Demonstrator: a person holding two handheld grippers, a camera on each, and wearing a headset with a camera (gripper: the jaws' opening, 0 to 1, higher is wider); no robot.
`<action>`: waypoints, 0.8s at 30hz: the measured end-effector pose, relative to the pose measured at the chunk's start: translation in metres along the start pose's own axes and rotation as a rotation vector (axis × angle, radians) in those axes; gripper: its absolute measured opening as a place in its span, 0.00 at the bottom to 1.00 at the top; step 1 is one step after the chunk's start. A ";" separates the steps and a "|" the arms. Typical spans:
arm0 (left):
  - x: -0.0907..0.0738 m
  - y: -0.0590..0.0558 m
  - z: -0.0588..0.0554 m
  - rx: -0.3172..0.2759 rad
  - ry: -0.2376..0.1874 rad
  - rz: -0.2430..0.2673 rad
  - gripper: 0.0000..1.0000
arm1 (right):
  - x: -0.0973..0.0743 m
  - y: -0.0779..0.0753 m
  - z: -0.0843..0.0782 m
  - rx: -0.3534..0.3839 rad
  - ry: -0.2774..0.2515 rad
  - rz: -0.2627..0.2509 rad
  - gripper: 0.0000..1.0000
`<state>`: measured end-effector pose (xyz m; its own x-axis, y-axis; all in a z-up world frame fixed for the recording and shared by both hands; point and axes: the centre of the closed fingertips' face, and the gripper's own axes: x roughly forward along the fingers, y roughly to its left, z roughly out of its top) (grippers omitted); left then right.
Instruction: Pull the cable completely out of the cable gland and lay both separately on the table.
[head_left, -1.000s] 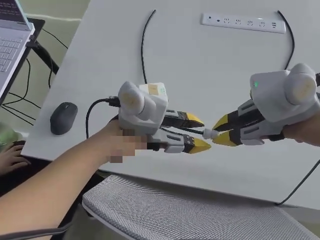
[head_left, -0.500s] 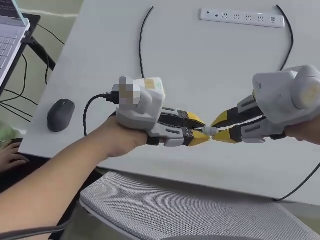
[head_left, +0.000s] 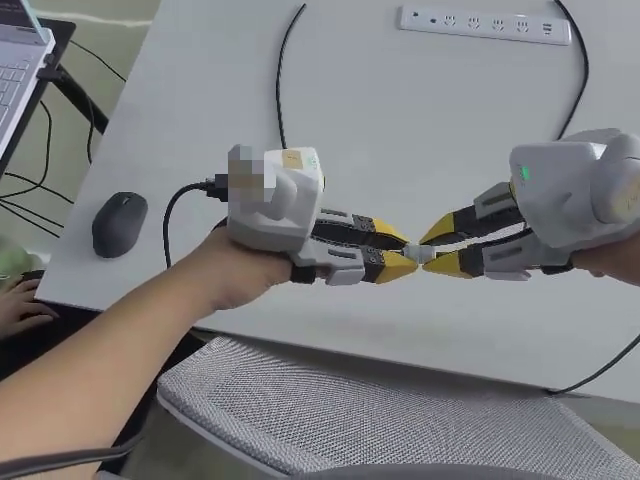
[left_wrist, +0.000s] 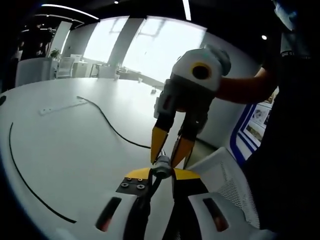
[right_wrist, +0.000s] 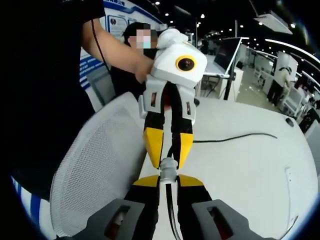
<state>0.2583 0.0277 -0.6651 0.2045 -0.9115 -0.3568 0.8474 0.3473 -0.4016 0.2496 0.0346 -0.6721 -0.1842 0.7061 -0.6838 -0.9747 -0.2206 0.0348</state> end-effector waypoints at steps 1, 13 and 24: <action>0.000 -0.001 -0.001 0.004 0.005 -0.004 0.15 | 0.000 0.001 0.000 0.000 -0.002 0.002 0.07; 0.001 -0.003 0.002 0.087 0.006 -0.017 0.14 | -0.002 -0.001 -0.001 0.098 -0.066 0.010 0.09; 0.003 -0.006 0.005 0.164 0.020 -0.026 0.14 | -0.014 0.002 -0.008 0.507 -0.162 0.195 0.21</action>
<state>0.2561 0.0214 -0.6599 0.1733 -0.9145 -0.3656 0.9211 0.2819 -0.2685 0.2508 0.0190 -0.6681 -0.3453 0.7876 -0.5103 -0.8520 -0.0350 0.5224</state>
